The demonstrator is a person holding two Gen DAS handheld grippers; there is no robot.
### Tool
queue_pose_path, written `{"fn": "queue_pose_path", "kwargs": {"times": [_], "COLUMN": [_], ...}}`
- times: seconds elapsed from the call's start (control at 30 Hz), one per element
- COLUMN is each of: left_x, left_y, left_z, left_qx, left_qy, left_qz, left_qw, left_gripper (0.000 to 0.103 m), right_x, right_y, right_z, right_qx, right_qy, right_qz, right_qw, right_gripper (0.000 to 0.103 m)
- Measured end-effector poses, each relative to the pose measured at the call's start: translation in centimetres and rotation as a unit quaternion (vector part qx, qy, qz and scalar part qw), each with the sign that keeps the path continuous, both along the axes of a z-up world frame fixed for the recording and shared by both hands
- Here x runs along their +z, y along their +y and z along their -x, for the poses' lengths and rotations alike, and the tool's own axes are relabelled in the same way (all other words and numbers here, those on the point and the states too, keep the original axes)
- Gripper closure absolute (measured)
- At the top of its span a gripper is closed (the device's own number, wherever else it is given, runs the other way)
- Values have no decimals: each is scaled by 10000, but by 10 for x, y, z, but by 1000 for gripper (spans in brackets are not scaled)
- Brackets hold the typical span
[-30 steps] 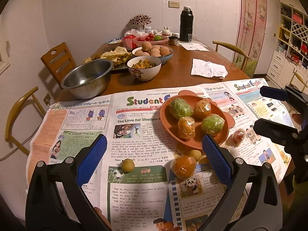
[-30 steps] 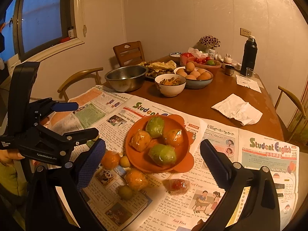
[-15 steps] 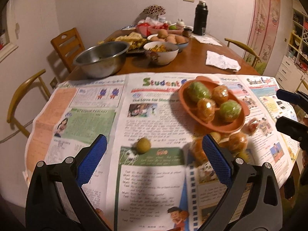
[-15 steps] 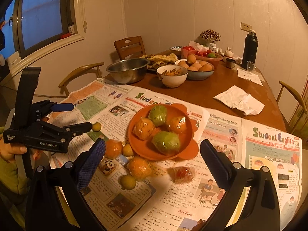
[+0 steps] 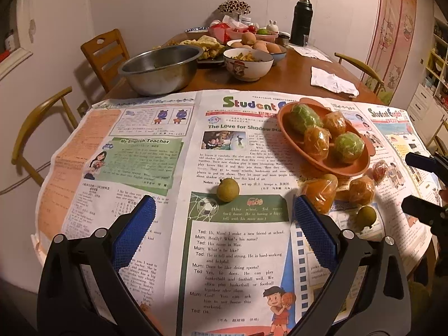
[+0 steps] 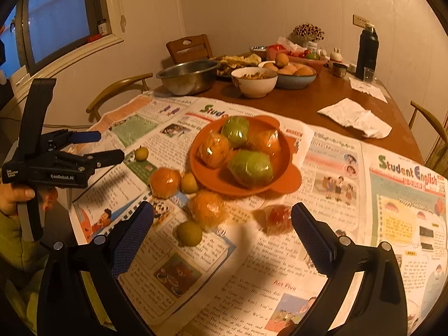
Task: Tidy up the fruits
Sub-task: 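Withdraw both open tools from the plate toward the loose fruits on the newspaper, then close the left tool on a small brown round fruit while the right tool grasps a wrapped orange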
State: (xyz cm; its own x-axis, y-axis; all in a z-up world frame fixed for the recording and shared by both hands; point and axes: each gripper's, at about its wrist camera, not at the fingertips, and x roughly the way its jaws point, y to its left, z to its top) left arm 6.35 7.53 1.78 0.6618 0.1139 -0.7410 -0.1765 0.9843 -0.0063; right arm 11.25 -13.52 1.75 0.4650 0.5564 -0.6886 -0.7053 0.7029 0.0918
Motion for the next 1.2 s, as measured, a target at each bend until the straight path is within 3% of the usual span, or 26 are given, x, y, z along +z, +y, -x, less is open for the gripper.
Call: {"fn": "queue_pose_path", "kwargs": {"times": [0.27,0.43,0.5,0.6,0.93,1.2], "left_x": [-9,-13,-14,-16,-23,-27], "left_y": [2,5,5,4,6,9], "left_z": [1,-1,-2,-5,-18,-23], "left_qx": [-37,-83,-140,-244,-418,-503], "left_qy": [78,97,100,119,183,199], "left_qz": [-8,71,113,159,319,512], "left_qw": [10000,9999,9998,9995,9985,9972], "left_gripper": [15,29,40,46,68,75], "right_x": [-13,-16,-18,-21,-26,-31], "right_y": [3,6,7,8,19,31], "right_z": [2,1,0,-2,-12,-20], "right_qx": [4,9,4,-13,70,222], "right_qy": [246,319,345,393,582,728], "right_qz": [6,28,38,51,113,106], "right_qw": [9997,9995,9994,9992,9982,9970], "right_gripper": [5,6,6,6,47,61]}}
